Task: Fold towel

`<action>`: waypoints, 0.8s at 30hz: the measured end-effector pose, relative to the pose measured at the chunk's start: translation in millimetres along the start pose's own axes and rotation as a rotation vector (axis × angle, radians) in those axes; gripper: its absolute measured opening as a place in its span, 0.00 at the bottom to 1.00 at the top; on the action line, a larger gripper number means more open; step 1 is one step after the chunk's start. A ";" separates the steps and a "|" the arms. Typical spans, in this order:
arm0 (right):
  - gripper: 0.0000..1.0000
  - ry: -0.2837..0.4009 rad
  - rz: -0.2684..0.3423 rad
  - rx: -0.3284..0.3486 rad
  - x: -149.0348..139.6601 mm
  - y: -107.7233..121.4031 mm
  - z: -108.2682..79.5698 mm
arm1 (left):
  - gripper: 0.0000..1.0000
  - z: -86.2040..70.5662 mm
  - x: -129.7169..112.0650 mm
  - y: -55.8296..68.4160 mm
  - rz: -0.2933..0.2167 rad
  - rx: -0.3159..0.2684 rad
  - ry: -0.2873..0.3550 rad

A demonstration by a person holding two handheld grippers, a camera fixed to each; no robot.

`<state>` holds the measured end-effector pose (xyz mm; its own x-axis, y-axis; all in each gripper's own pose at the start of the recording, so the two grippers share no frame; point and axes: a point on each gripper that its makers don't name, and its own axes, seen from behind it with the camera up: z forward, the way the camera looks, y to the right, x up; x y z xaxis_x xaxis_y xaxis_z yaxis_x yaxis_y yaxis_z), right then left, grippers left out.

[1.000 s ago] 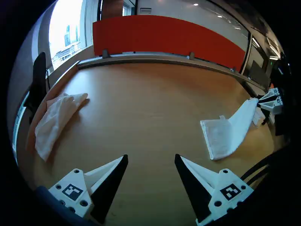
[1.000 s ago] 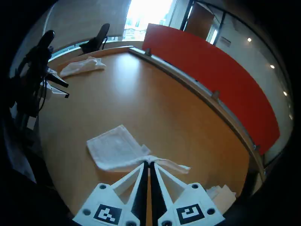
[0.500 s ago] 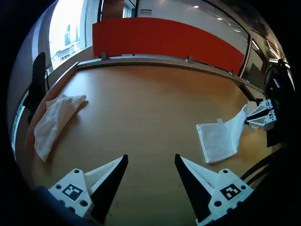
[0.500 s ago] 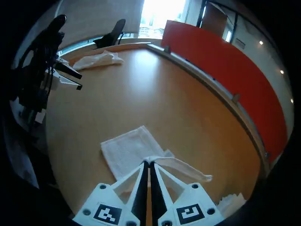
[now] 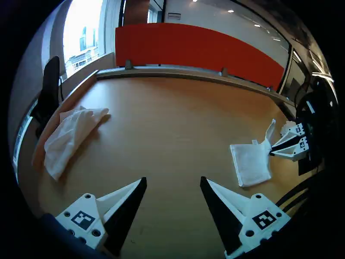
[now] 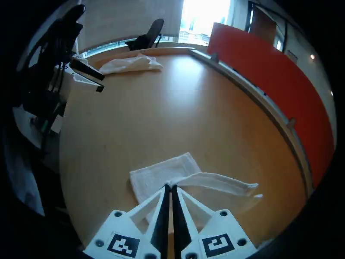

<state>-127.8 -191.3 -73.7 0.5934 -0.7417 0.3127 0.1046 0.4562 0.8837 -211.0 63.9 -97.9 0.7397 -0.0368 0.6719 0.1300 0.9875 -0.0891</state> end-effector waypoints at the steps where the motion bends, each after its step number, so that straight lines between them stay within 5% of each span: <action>1: 0.04 -0.002 -0.006 0.008 0.1 -2.0 2.1 | 0.92 -1.1 -0.6 -2.2 -0.004 0.004 0.000; 9: 0.04 -0.027 -0.023 0.049 -4.6 -15.8 14.4 | 0.92 -5.6 -5.8 -13.7 -0.026 0.023 -0.001; 24: 0.04 -0.028 -0.022 0.039 -5.1 -14.4 10.6 | 0.92 -5.7 -5.6 -14.5 -0.016 0.024 -0.001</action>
<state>-140.8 -199.3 -84.4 0.5688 -0.7648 0.3025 0.0853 0.4207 0.9032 -213.2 48.9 -104.6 0.7370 -0.0528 0.6738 0.1265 0.9901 -0.0607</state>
